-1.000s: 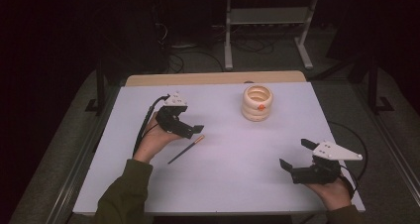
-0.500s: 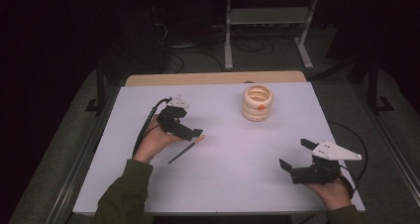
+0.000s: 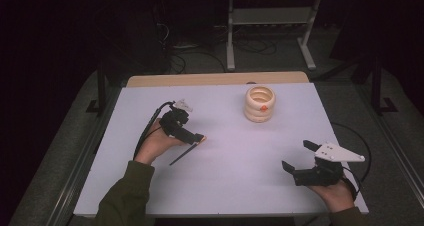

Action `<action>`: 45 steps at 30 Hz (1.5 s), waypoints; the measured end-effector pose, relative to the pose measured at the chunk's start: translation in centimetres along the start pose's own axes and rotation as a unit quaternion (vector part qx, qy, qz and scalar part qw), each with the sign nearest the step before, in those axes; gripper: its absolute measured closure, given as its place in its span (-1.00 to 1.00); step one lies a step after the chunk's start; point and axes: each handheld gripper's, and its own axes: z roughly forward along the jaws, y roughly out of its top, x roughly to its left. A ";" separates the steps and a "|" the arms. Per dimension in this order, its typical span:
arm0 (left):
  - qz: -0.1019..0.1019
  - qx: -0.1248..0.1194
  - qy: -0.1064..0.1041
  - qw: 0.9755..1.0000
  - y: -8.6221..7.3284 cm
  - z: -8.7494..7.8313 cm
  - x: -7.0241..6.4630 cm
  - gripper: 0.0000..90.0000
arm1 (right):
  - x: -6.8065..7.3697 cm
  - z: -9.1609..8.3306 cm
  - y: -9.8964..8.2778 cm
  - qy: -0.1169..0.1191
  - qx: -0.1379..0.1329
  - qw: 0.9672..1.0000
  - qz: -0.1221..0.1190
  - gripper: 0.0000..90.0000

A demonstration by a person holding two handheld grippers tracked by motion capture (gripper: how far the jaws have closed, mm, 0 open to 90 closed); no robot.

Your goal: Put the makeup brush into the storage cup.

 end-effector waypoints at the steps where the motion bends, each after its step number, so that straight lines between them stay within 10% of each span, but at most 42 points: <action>1: 0.001 0.005 0.001 1.000 0.0 0.0 0.0 -0.87 | 0.0 0.0 0.0 0.000 0.000 1.000 0.000 -0.98; 45: -0.023 0.136 0.004 0.990 -0.4 1.4 -0.1 -0.19 | 0.0 0.1 0.0 0.001 0.004 1.000 0.001 -0.98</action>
